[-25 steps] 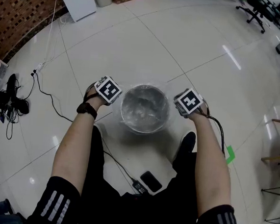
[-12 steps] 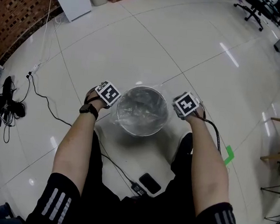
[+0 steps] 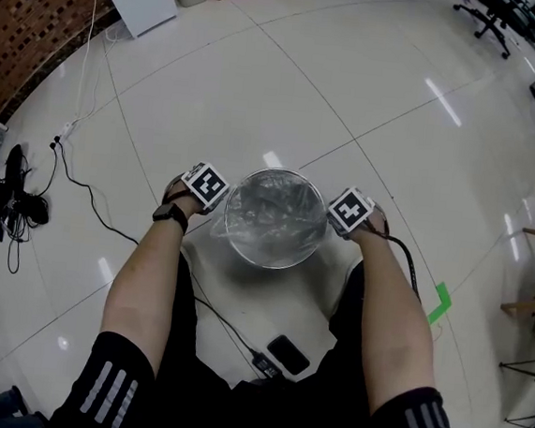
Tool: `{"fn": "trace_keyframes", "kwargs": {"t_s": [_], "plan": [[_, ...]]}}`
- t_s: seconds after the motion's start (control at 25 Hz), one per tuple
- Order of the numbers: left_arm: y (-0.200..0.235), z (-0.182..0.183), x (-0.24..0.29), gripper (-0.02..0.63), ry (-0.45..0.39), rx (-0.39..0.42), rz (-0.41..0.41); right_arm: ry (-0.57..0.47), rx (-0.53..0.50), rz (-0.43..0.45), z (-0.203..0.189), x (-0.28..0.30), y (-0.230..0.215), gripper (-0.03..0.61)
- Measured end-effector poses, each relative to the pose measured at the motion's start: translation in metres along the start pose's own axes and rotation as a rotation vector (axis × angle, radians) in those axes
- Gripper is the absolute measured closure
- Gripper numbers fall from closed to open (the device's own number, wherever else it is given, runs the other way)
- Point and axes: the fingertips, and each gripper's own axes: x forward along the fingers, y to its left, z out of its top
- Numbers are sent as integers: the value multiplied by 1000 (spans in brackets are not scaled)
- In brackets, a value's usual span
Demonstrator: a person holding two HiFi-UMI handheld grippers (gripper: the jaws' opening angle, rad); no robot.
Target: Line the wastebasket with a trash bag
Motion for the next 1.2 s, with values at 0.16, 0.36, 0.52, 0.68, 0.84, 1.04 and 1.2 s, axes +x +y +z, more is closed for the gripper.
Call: {"fn": "trace_keyframes", "kwargs": {"t_s": [0.16, 0.36, 0.52, 0.68, 0.84, 1.04, 1.2], "plan": [[4, 9, 3, 620, -22, 28, 24, 56, -13, 9, -11, 10, 4, 571], [-9, 1, 9, 579, -2, -25, -62, 42, 17, 120, -12, 13, 22, 564], [-14, -1, -6, 506, 7, -55, -98, 3, 33, 87, -6, -5, 12, 477], [-11, -2, -38, 479, 15, -63, -93, -17, -11, 60, 0, -31, 13, 466], [11, 29, -90, 478, -124, 53, 65, -46, -122, -10, 7, -67, 15, 466], [-15, 4, -119, 468, -91, 103, 23, -117, -185, -49, 17, -105, 31, 465], [-61, -44, -132, 468, 49, 152, -91, -150, -262, -14, 18, -124, 58, 463]]}}
